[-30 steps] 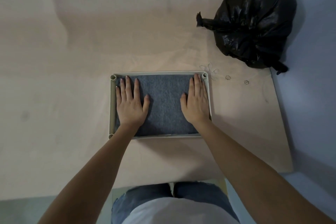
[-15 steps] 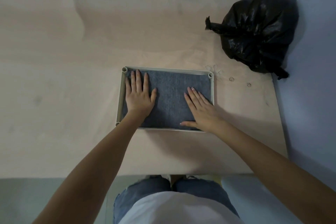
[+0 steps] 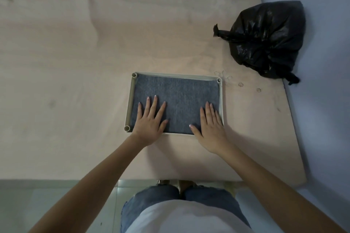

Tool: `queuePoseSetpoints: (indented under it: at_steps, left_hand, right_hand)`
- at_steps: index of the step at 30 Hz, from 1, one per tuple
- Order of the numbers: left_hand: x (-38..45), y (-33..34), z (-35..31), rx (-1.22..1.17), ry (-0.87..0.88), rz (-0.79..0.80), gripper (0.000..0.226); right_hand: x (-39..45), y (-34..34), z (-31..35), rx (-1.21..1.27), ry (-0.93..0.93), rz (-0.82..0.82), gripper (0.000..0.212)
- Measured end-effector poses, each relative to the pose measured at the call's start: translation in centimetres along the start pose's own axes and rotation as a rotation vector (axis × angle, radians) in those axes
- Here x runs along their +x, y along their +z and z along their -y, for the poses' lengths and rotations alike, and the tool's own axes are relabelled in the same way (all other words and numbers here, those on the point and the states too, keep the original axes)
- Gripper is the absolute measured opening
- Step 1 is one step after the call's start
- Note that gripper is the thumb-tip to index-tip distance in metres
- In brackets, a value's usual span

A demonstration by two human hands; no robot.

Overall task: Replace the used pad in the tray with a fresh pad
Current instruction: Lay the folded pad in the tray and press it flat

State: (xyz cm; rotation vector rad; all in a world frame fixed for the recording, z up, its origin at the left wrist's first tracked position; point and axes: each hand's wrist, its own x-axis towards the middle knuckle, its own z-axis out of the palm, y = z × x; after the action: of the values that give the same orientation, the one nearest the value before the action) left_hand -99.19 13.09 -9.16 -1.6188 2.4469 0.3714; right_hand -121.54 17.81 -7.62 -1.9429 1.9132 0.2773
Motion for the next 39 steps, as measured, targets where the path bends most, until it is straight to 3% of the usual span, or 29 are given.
queuePoseSetpoints:
  at_steps: [5,9,13,16,22,27,34,39]
  left_hand:
    - [-0.3,-0.3,0.6,0.006,0.019,0.016,0.066]
    - [-3.1,-1.3,0.8,-0.038,-0.012,0.006,0.091]
    - [-7.3,-1.1,0.0,-0.012,-0.020,-0.072,0.082]
    - [-8.4,-0.8,-0.3,0.011,-0.006,-0.040,0.077]
    - [-8.3,-1.3,0.5,-0.004,0.008,-0.052,0.074]
    - [-9.3,-1.1,1.8,-0.084,-0.154,-0.214,0.073]
    - [-6.2,0.5,1.7,-0.286,-0.376,-0.268,0.080]
    - [-5.1,0.9,2.3,-0.297,-0.365,-0.255,0.076]
  right_hand:
    - [-0.2,-0.1,-0.9,-0.115,-0.057,-0.050,0.081]
    - [-1.9,-0.6,-1.8,-0.123,-0.153,-0.101,0.071]
    - [-4.9,-0.5,-1.8,-0.120,-0.163,-0.165,0.071]
    - [-6.1,0.0,-2.2,-0.125,-0.159,-0.147,0.072]
    - [-5.9,0.0,-3.2,-0.051,-0.212,-0.202,0.055]
    - [-6.0,0.3,-4.2,0.176,0.079,-0.229,0.073]
    - [-4.0,0.7,-1.8,0.113,0.205,-0.207,0.065]
    - [-3.5,0.9,-0.8,0.075,0.269,-0.276,0.064]
